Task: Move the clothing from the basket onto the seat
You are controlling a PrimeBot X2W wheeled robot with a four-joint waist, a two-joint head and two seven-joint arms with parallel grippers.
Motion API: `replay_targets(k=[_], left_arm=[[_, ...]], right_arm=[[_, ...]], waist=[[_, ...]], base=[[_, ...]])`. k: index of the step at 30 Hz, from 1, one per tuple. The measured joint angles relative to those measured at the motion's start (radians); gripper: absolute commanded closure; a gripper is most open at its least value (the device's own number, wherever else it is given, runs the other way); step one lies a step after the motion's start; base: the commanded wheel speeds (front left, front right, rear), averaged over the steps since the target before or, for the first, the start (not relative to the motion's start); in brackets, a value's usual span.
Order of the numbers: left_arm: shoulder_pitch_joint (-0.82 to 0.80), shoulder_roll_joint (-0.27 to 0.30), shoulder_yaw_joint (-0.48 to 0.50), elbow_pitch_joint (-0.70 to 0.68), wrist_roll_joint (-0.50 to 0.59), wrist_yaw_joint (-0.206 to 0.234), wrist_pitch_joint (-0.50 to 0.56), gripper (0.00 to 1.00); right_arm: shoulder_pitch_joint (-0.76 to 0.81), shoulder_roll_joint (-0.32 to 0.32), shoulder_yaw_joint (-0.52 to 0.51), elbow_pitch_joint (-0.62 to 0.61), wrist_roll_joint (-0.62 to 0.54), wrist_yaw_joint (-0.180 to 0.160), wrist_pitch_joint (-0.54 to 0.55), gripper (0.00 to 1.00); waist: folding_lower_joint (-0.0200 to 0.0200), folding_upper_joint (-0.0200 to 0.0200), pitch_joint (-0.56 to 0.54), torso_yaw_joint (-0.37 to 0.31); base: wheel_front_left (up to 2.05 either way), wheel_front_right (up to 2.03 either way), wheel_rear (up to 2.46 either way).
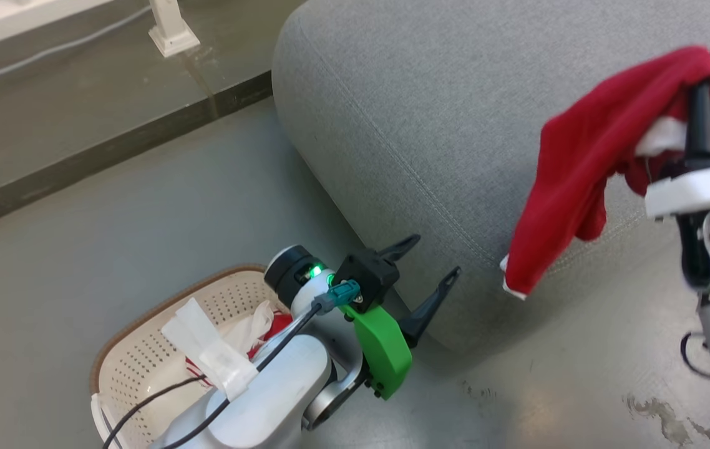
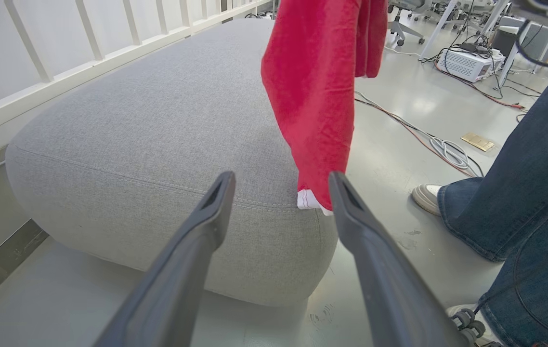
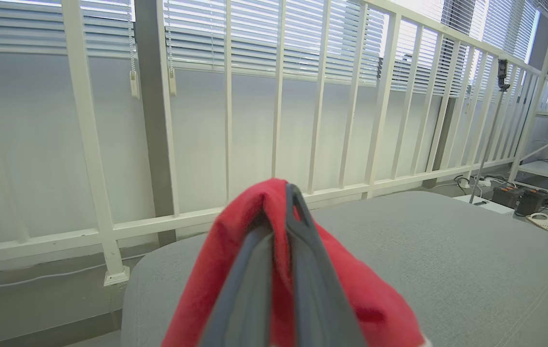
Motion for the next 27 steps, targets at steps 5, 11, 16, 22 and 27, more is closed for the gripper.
replay_targets(k=[5,11,16,22,27], left_arm=[[-0.033,0.000,-0.001,-0.019,0.017,0.007,0.016,0.00],[-0.074,0.002,-0.001,-0.047,0.031,0.010,0.033,0.00],[-0.118,0.002,-0.009,-0.067,0.065,0.010,0.052,0.00],[-0.146,0.002,-0.022,-0.081,0.077,0.009,0.069,0.00],[-0.168,0.002,-0.027,-0.088,0.085,0.008,0.079,0.00]], right_arm=[[-0.111,-0.041,-0.023,0.036,0.000,0.009,0.000,1.00],[-0.225,-0.067,-0.031,0.091,0.000,0.018,0.004,1.00],[-0.324,-0.095,-0.061,0.149,0.002,0.017,0.020,1.00],[-0.380,-0.117,-0.068,0.232,-0.003,0.015,0.027,1.00],[-0.410,-0.137,-0.112,0.299,0.000,-0.007,0.026,1.00]], waist=[[0.0000,0.0000,0.034,0.007],[0.0002,0.0000,0.070,0.033],[0.0002,0.0000,0.107,0.074],[0.0002,0.0000,0.154,0.133],[0.0002,0.0000,0.194,0.183]], base=[[0.00,0.00,0.00],[0.00,0.00,0.00],[0.00,0.00,0.00],[0.00,0.00,0.00],[0.00,0.00,0.00]])
